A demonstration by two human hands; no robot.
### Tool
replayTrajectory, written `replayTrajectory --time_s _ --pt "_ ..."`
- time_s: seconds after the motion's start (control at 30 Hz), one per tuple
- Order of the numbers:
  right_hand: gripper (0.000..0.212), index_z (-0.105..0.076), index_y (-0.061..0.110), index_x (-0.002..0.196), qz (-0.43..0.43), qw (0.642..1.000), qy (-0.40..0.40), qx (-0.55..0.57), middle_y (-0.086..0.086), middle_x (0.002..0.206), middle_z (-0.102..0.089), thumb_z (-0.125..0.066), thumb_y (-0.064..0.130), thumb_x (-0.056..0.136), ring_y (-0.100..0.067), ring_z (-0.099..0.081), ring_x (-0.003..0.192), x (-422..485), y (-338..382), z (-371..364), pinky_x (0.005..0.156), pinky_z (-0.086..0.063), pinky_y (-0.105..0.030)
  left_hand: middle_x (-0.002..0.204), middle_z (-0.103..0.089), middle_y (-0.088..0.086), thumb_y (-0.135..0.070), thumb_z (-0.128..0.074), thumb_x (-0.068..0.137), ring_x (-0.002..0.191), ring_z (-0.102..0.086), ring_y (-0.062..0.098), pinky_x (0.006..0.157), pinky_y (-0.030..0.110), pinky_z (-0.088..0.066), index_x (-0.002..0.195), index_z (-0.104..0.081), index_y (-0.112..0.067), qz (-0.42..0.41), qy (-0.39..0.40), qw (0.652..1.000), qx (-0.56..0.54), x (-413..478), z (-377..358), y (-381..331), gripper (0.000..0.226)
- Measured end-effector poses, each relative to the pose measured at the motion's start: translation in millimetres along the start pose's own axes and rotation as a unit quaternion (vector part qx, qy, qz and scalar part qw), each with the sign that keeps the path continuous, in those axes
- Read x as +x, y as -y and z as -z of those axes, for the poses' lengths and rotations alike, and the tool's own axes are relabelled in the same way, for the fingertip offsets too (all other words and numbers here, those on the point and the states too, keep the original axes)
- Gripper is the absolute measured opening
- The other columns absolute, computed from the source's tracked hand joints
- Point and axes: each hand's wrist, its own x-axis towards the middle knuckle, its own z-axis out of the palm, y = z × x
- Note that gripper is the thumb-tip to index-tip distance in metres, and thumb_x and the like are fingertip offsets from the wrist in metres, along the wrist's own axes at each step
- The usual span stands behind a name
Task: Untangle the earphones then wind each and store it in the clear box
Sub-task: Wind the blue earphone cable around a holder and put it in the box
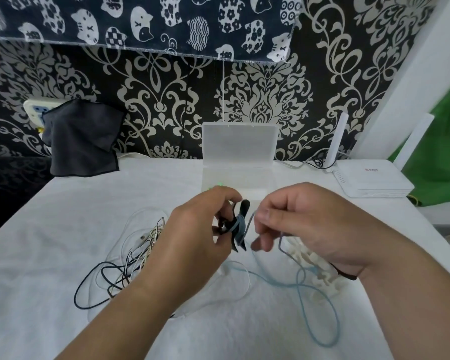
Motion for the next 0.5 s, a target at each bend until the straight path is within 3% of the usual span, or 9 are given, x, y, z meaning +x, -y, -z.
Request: replayTrajectory --time_s 0.07,0.13,0.23,0.3,0.4,0.5 --pt "0.026 -0.068 0.007 0.078 -0.002 1.0 -0.019 0.025 0.004 0.051 -0.05 -0.057 0.019 0.099 -0.016 -0.057 0.05 0 2 2 0.072 -0.054 -0.035 0.089 -0.061 -0.017 0.008 -0.07 0.076 0.089 -0.062 0.009 0.072 0.016 -0.056 0.108 -0.061 -0.038 0.008 0.02 1.0 -0.022 -1 -1 0 0.056" --pt "0.03 -0.071 0.013 0.077 0.015 0.997 -0.065 -0.028 0.009 0.049 -0.04 -0.059 0.029 0.098 -0.008 -0.041 0.045 1 2 1 0.06 -0.046 -0.033 0.089 -0.063 -0.015 0.008 -0.071 0.076 0.092 -0.061 0.011 0.071 0.016 -0.056 0.107 -0.062 -0.036 0.025 0.039 0.997 -0.063 -2 -1 -2 0.055" --pt "0.029 -0.07 0.016 0.072 0.058 0.974 -0.154 -0.156 0.009 0.045 -0.038 -0.061 0.03 0.096 -0.007 -0.034 0.042 6 -2 -1 0.047 -0.031 -0.018 0.088 -0.065 -0.01 0.007 -0.073 0.075 0.093 -0.063 0.015 0.07 0.032 -0.06 0.103 -0.061 -0.038 0.048 0.079 0.986 -0.138 -1 -1 -6 0.054" --pt "0.027 -0.068 0.015 0.071 0.075 0.959 -0.191 -0.198 0.011 0.045 -0.041 -0.063 0.029 0.094 -0.006 -0.038 0.042 8 -4 -2 0.045 -0.031 -0.017 0.087 -0.066 -0.006 0.006 -0.074 0.073 0.094 -0.063 0.018 0.07 0.043 -0.061 0.101 -0.062 -0.036 0.058 0.094 0.974 -0.198 -1 0 -9 0.052" --pt "0.028 -0.069 0.015 0.073 0.054 0.966 -0.217 -0.128 0.013 0.041 -0.039 -0.061 0.028 0.096 -0.006 -0.037 0.039 15 -15 -4 0.043 -0.027 -0.015 0.085 -0.066 0.0 0.001 -0.073 0.067 0.088 -0.065 0.021 0.07 0.056 -0.059 0.099 -0.063 -0.029 0.075 0.066 0.956 -0.275 2 1 -11 0.045" --pt "0.033 -0.069 0.014 0.072 -0.009 0.981 -0.195 -0.002 0.009 0.049 -0.039 -0.058 0.029 0.099 -0.01 -0.034 0.047 22 -25 -8 0.052 -0.028 -0.027 0.084 -0.066 0.001 0.003 -0.074 0.063 0.085 -0.064 0.021 0.071 0.066 -0.054 0.096 -0.064 -0.026 0.09 0.033 0.944 -0.315 3 2 -10 0.045"
